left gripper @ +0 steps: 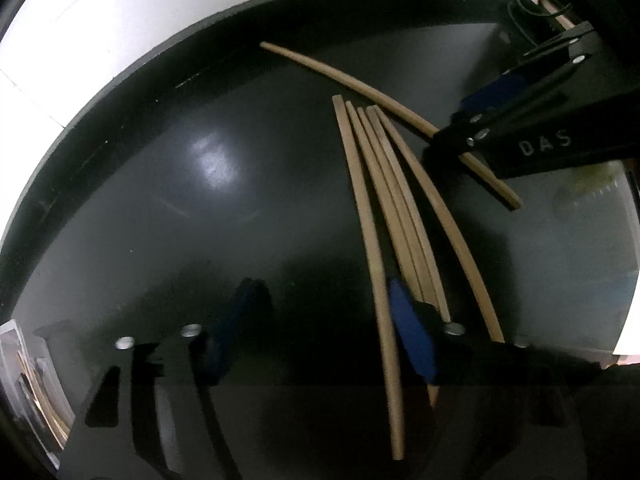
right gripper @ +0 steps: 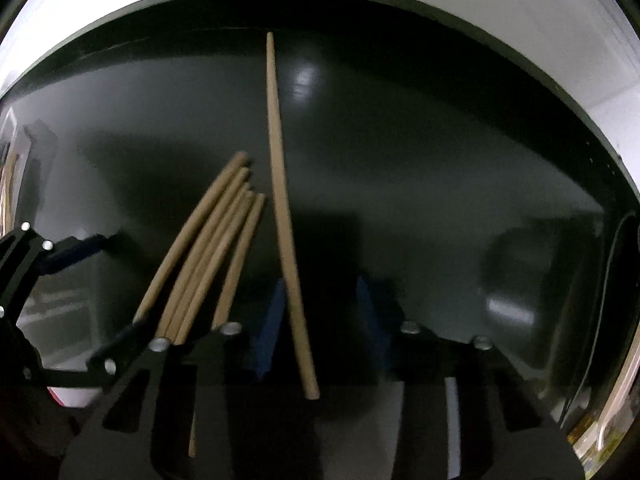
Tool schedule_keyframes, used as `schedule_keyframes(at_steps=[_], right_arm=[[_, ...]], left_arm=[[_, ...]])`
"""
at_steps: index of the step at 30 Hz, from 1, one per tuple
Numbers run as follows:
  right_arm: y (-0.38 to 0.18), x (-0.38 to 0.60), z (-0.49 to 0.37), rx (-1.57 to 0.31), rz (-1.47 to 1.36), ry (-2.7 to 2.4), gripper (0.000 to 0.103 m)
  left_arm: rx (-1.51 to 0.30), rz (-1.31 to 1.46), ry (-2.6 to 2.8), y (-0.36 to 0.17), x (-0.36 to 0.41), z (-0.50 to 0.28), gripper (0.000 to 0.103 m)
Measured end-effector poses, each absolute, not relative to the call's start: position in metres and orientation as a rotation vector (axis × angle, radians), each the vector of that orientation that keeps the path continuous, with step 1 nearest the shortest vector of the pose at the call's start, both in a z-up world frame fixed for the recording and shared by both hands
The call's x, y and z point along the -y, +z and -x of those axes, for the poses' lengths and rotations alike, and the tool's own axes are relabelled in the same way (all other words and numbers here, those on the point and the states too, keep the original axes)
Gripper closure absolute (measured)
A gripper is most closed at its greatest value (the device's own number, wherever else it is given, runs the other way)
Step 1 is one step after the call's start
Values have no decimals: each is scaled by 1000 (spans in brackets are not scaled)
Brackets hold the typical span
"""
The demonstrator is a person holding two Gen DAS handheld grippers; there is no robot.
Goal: Organize utensils
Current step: 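Grasp a chopstick with the left tool while the right tool grasps another chopstick, then carry both chopsticks into the clear container and open both tools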
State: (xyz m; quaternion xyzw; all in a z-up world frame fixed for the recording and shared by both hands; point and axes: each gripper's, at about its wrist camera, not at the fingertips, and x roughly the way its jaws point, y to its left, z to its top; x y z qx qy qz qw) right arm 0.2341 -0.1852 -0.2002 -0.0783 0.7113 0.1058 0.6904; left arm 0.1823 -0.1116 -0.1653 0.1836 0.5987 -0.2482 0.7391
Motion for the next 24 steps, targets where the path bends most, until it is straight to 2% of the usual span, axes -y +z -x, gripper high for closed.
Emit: schedule_keyframes(at_steps=[2, 3, 4, 6, 7, 12, 18, 24], right_arm=[[-200, 181, -230, -1584, 192, 259, 83], [-199, 179, -228, -1580, 198, 270, 86], [-198, 178, -228, -1579, 201, 275, 95], [-197, 176, -226, -1572, 208, 269, 95], [-197, 177, -224, -1567, 209, 269, 96], [-198, 188, -221, -1548, 173, 225, 96], [-172, 201, -204, -1529, 90, 201, 96], [-131, 191, -175, -1456, 101, 236, 96]], left_arm=[[-1310, -397, -538, -165, 124, -181, 68], [-1309, -398, -541, -165, 125, -179, 72], [-1308, -400, -546, -164, 126, -178, 79], [-1309, -398, -556, -163, 127, -177, 95], [-1315, -389, -557, -163, 128, -176, 98], [-1353, -336, -547, -161, 112, -179, 98], [-1347, -314, -509, -147, 97, -173, 98], [-1301, -274, -455, -111, 70, -158, 98]])
